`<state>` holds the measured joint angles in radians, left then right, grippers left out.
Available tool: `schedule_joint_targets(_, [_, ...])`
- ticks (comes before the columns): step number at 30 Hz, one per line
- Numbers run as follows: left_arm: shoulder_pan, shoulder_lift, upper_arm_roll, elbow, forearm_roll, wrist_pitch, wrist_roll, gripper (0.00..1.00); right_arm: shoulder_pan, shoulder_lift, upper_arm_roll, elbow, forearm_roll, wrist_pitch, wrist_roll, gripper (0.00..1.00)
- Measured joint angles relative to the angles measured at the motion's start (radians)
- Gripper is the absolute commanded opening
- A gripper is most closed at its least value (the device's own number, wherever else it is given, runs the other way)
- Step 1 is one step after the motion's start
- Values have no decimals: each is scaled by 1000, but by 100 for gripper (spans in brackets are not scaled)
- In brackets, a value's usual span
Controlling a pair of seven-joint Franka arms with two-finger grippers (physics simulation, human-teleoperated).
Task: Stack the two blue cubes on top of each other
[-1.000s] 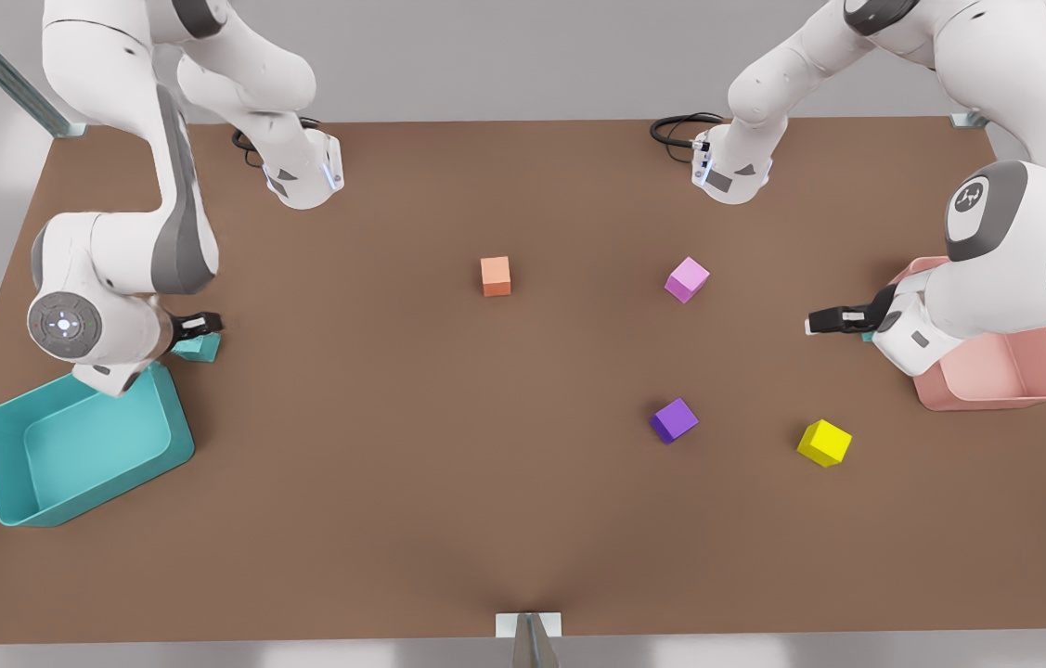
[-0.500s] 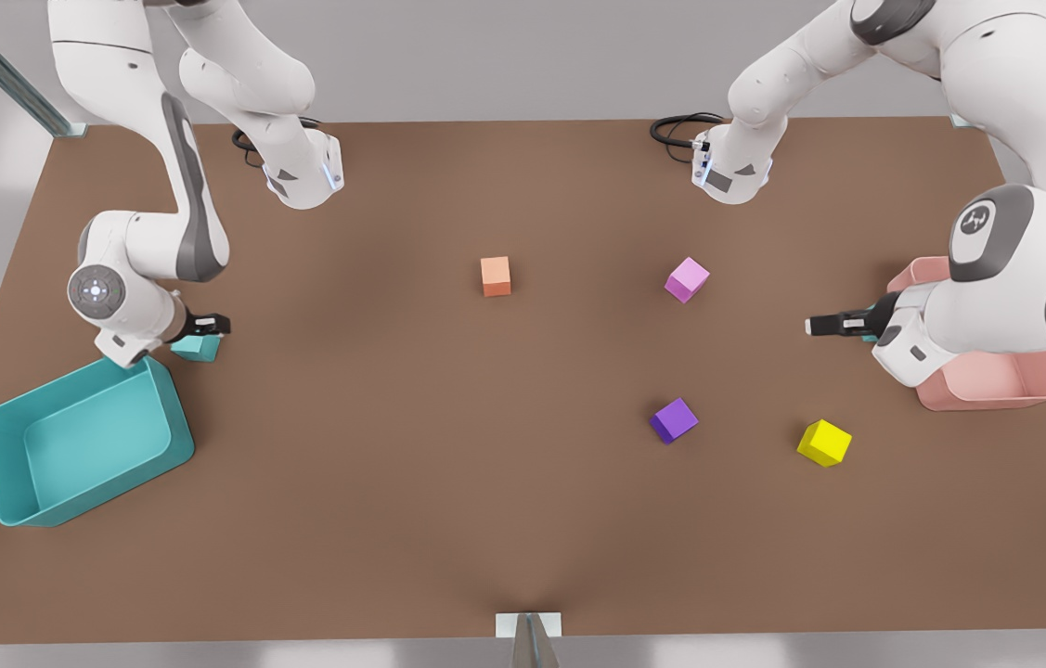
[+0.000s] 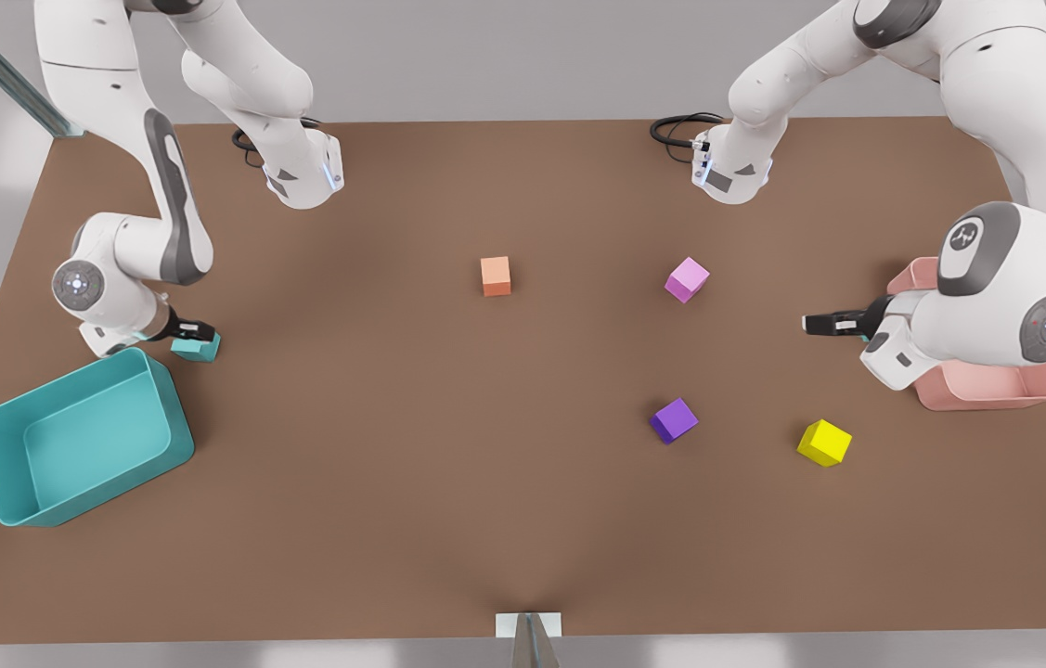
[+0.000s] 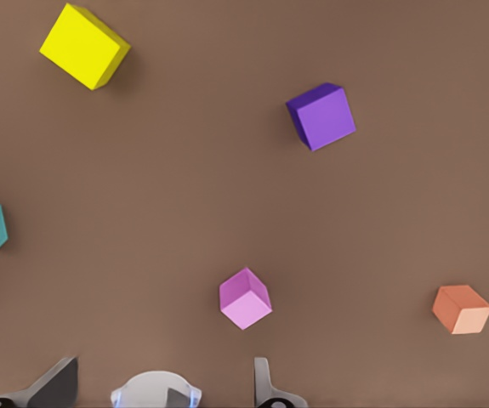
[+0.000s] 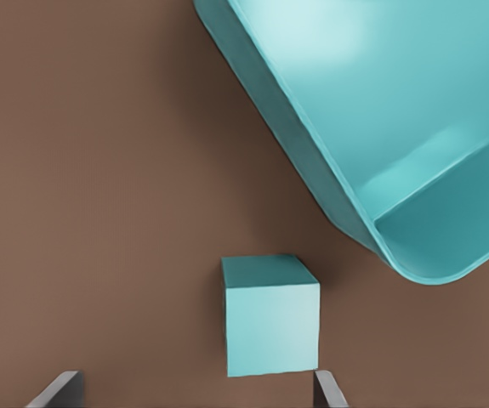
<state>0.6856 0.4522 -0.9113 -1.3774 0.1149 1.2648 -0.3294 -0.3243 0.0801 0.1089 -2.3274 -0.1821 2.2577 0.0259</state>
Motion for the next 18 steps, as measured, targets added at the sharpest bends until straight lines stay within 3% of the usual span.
schedule_joint_targets(18, [2,5,-7,4,2,-20,-5,100,-64,101,0,4,0,10,42,100])
